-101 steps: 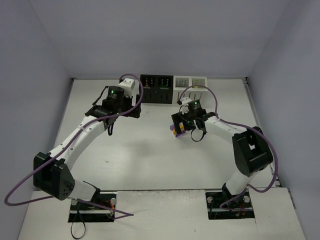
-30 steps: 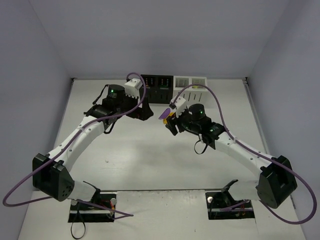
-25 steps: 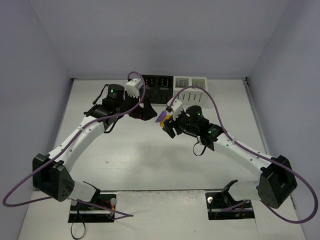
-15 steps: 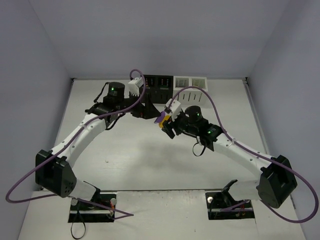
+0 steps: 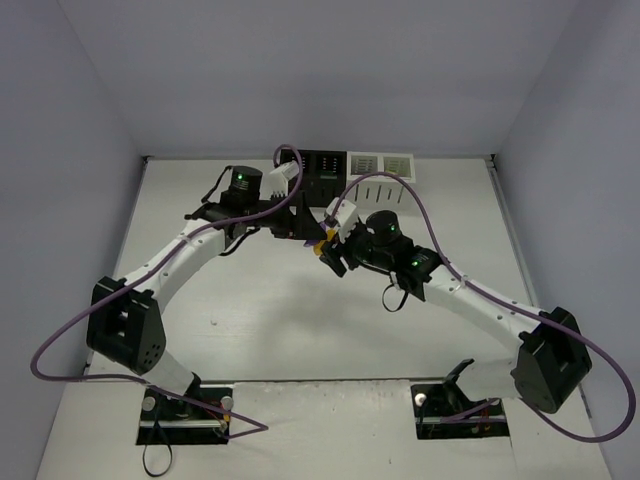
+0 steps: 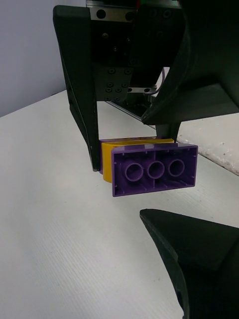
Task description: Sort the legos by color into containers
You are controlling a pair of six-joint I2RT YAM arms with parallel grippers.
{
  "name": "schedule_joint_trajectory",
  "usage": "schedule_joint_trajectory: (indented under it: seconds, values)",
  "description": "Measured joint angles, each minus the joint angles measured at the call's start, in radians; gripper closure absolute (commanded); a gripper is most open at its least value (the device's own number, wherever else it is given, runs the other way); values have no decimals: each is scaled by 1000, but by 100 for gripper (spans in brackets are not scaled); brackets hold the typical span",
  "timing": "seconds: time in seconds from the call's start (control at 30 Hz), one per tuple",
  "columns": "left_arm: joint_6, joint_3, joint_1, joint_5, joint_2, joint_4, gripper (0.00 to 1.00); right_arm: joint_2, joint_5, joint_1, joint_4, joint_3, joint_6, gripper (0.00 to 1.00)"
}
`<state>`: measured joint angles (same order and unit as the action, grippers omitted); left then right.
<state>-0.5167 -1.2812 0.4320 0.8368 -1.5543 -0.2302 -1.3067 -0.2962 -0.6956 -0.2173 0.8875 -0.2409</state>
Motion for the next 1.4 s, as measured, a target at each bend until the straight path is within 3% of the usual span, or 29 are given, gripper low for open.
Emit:
schedule_joint_trajectory:
  seconds: [0.1, 0.43, 0.5, 0.53, 0.67, 0.73, 1.2, 1.4]
  values:
    - [-5, 0, 4, 11, -6, 2, 51, -2, 0, -1, 0, 1, 0, 100]
    - [-10, 0, 19, 49, -47, 1, 49, -1, 1, -6, -2, 6, -3, 100]
    - [-11, 0, 19, 53, -47, 1, 61, -1, 1, -6, -2, 8, -4, 100]
    - [-12, 0, 19, 60, -47, 2, 73, -1, 3, -6, -3, 9, -5, 100]
    - [-25, -8, 21, 61, -47, 3, 95, -2, 19, -6, 0, 9, -15, 100]
    - [-23, -8, 21, 61, -47, 2, 100, -2, 25, -6, -1, 9, -15, 100]
    - [13, -24, -94, 63, 8, -29, 100, -33, 122, 50, -29, -62, 2, 100]
    - [53, -40, -95, -18, 27, -72, 100, -186, 185, 176, -17, 135, 59, 100]
